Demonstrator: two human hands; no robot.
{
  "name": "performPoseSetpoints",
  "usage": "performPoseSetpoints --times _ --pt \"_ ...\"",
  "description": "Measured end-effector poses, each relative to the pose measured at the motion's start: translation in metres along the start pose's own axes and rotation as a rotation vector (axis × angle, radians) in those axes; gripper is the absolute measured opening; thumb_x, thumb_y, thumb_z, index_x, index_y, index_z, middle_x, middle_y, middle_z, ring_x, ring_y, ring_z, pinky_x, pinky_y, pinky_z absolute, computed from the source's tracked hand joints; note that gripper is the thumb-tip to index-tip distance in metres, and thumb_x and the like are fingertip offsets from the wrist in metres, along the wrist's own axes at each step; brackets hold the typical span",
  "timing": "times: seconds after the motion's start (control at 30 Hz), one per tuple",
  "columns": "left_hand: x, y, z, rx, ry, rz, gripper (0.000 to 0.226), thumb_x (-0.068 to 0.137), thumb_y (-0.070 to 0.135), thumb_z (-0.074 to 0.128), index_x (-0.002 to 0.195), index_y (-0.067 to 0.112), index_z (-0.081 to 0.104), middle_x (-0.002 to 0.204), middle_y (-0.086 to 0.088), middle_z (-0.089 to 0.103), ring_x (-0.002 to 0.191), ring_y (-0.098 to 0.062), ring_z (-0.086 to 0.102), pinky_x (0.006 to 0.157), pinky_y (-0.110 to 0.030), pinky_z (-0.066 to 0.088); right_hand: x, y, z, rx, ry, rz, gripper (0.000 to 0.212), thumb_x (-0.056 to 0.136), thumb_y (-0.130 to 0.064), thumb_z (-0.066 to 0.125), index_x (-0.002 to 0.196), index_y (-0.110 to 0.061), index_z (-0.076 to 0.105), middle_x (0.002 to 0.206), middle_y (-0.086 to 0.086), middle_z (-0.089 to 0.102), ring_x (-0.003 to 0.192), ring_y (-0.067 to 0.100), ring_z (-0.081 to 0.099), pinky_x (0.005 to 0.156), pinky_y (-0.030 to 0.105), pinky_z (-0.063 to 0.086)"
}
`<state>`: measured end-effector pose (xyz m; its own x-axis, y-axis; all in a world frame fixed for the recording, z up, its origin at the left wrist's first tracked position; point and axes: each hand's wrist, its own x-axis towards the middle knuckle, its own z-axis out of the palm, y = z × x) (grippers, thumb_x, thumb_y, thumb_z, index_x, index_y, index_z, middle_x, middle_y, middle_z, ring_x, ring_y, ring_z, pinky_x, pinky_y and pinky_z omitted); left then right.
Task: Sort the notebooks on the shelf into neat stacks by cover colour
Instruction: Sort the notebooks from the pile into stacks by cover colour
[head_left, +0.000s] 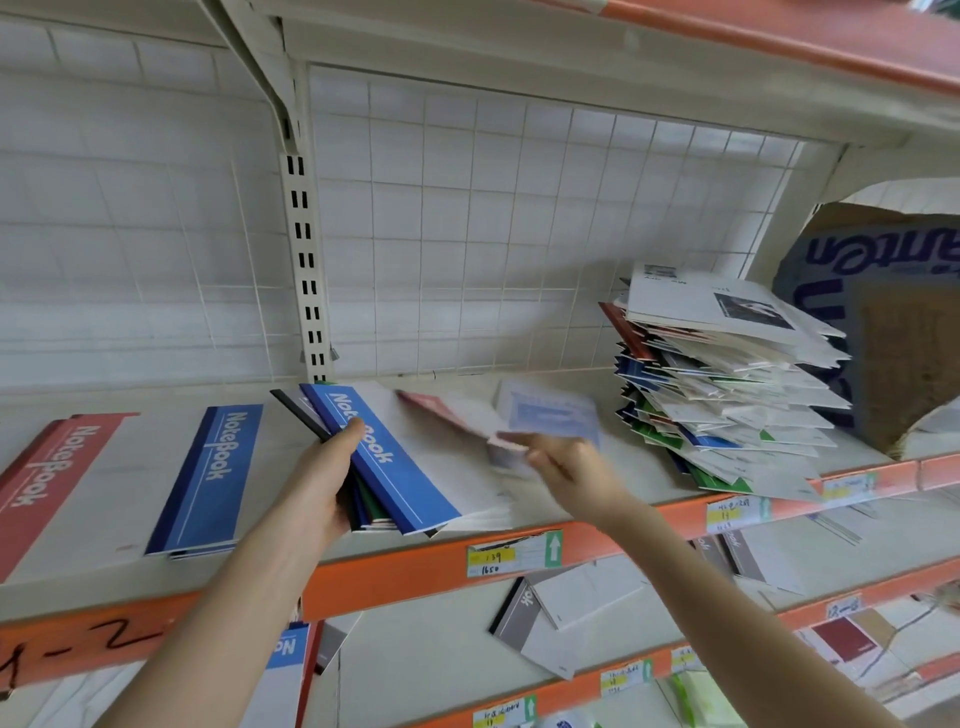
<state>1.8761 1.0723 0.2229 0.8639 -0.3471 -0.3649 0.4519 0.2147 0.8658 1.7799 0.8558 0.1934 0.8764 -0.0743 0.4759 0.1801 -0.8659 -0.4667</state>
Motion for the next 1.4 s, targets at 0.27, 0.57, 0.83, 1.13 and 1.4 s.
performPoseSetpoints --times 0.27,0.57,0.83,1.13,1.4 --pt "0.002 -0.002 0.000 0.107 0.018 -0.039 0.004 0.091 0.010 0.055 0.087 0.010 0.054 0.078 -0.011 0.060 0.066 -0.024 0.058 0.029 -0.024 0.044 0.006 -0.016 0.013 0.202 -0.311 -0.039 0.040 0.094 -0.034 0.051 0.123 -0.008 0.061 0.131 0.000 0.055 0.124 0.004 0.046 0.107 0.021 0.034" --pt "-0.005 0.000 -0.002 0.114 0.015 -0.024 0.006 0.091 0.010 0.055 0.085 0.012 0.053 0.079 -0.011 0.061 0.067 -0.024 0.059 0.051 -0.031 0.042 0.007 0.050 -0.006 -0.540 -0.395 0.339 0.052 0.095 -0.044 0.045 0.141 -0.023 0.036 0.147 -0.005 0.036 0.131 0.020 0.039 0.100 0.028 0.031" --pt "-0.008 0.003 -0.007 0.100 0.013 -0.039 0.017 0.091 0.010 0.055 0.107 0.006 0.053 0.081 -0.012 0.061 0.069 -0.026 0.059 0.053 -0.032 0.042 0.004 0.057 -0.008 -0.709 -0.196 0.116 0.018 0.091 -0.011 0.049 0.094 0.003 0.060 0.077 0.020 0.066 0.062 0.040 0.064 0.051 0.034 0.041" --pt "-0.008 0.004 -0.005 0.100 0.030 -0.039 0.020 0.096 0.026 0.051 0.108 0.010 0.053 0.080 -0.008 0.060 0.069 -0.022 0.057 0.053 -0.034 0.040 0.002 0.017 -0.017 -0.364 0.210 -0.113 0.023 0.081 -0.013 0.047 0.086 -0.003 0.067 0.049 0.005 0.061 0.033 0.016 0.052 0.039 0.013 0.030" --pt "-0.010 0.000 -0.006 0.098 -0.001 -0.055 0.030 0.091 0.028 0.058 0.113 0.008 0.060 0.083 -0.008 0.064 0.069 -0.022 0.061 0.052 -0.028 0.046 0.003 -0.038 0.029 -0.141 -0.040 -0.551 0.040 0.099 -0.026 0.034 0.100 0.001 0.065 0.108 0.017 0.068 0.093 0.027 0.067 0.082 0.032 0.052"
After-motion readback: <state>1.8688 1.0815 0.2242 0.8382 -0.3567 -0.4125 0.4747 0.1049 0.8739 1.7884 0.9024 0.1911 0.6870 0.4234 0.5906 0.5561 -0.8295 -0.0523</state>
